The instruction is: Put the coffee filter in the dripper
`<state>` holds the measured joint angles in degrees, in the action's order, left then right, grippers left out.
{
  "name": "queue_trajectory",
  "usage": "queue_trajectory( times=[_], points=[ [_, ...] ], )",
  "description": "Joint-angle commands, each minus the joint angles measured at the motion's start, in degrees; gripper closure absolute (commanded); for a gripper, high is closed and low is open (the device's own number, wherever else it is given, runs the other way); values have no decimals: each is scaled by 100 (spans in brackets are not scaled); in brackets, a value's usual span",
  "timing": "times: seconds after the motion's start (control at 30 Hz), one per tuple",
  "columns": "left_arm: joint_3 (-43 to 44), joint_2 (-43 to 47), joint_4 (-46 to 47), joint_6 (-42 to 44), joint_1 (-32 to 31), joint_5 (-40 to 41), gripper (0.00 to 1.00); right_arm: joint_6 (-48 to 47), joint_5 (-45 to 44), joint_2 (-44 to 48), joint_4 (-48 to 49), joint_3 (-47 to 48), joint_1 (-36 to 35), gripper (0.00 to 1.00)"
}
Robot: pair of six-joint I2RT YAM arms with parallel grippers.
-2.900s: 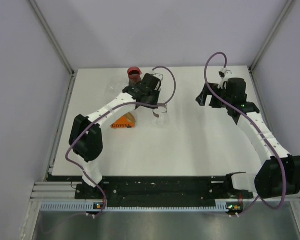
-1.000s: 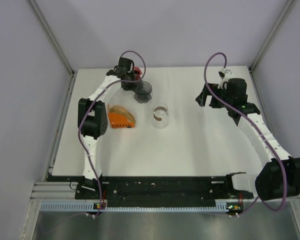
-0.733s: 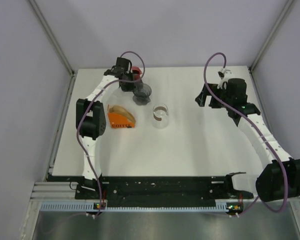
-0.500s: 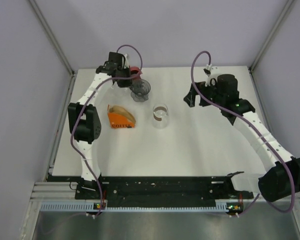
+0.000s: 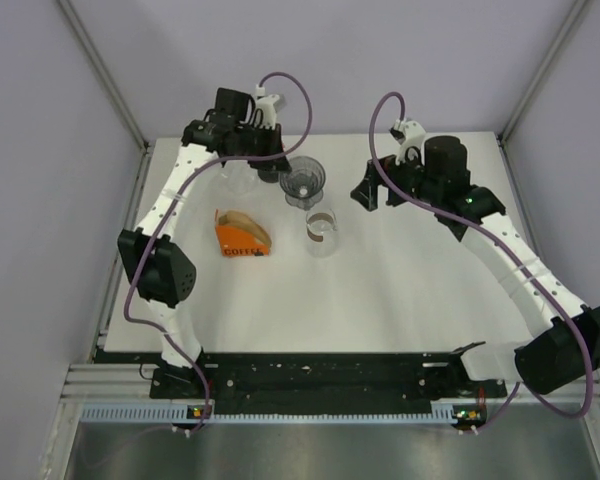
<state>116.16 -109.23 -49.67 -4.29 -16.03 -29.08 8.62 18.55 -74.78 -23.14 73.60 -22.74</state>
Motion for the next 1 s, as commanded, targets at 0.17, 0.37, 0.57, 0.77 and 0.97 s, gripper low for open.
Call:
queue_trajectory(
  times=[0.17,0.37,0.57,0.77,0.97],
  points=[
    [170,-81,-517,175,-638,-370,100,8,-158,-19,-94,128,-20,3],
    [109,-195,-605,183,-647,-204,100,-71,-255,34,-139,93,-20,2],
    [117,-379,-570,87,-708,-344,100,-71,-264,-10,-139,102,-20,2],
    [118,-494,-649,183,-761,-204,100,-80,-325,25,-147,75,-20,2],
    [196,-520,-720,254,-752,-133,100,-89,-334,43,-147,58,-20,2]
  ],
)
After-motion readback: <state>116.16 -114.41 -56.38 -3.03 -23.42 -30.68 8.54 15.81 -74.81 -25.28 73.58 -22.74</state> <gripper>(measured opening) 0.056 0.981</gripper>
